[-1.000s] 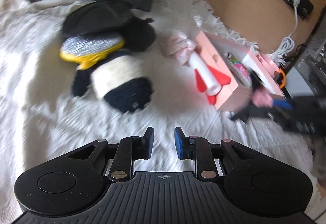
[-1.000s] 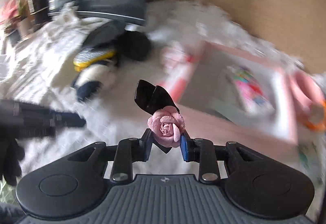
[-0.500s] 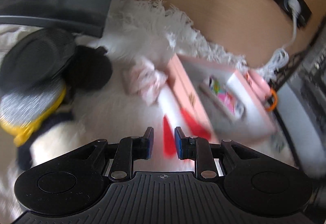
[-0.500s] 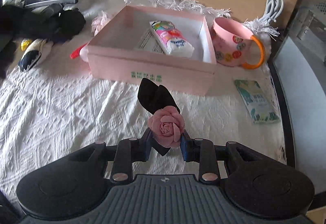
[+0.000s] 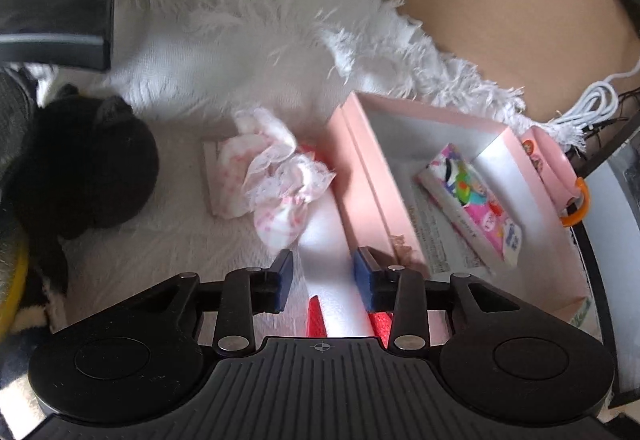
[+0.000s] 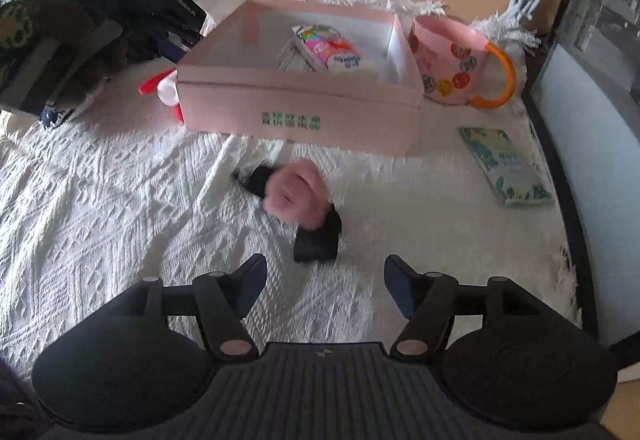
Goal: Organize soft objects
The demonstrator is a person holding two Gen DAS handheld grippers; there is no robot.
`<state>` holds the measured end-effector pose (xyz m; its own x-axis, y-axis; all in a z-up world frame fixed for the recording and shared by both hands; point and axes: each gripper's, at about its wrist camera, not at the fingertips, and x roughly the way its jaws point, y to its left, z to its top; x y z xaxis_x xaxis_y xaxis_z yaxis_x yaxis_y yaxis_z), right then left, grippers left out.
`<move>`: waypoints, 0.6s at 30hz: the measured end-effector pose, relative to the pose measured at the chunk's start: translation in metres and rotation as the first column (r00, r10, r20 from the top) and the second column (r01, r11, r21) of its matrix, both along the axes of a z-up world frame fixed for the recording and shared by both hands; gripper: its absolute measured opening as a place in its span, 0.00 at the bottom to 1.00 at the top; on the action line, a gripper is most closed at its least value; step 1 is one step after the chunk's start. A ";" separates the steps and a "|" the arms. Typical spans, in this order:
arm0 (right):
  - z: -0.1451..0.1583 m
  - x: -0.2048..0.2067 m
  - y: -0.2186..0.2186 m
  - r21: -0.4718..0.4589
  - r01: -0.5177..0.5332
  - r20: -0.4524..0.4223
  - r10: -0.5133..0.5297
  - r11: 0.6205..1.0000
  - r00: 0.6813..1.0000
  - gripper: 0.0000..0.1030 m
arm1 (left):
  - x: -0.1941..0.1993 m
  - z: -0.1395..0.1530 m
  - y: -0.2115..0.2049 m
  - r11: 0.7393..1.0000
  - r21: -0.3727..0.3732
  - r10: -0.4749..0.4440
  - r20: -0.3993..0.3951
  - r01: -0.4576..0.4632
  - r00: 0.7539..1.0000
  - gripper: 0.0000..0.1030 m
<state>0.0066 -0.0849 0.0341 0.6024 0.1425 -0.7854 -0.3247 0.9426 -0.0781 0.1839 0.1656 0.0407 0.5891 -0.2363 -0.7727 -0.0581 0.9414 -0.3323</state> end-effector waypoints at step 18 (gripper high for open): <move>-0.022 0.006 -0.004 0.112 0.003 -0.040 0.001 0.994 0.999 1.00 | -0.010 -0.014 0.005 0.994 -0.090 -0.058 -0.036 0.054 0.998 0.33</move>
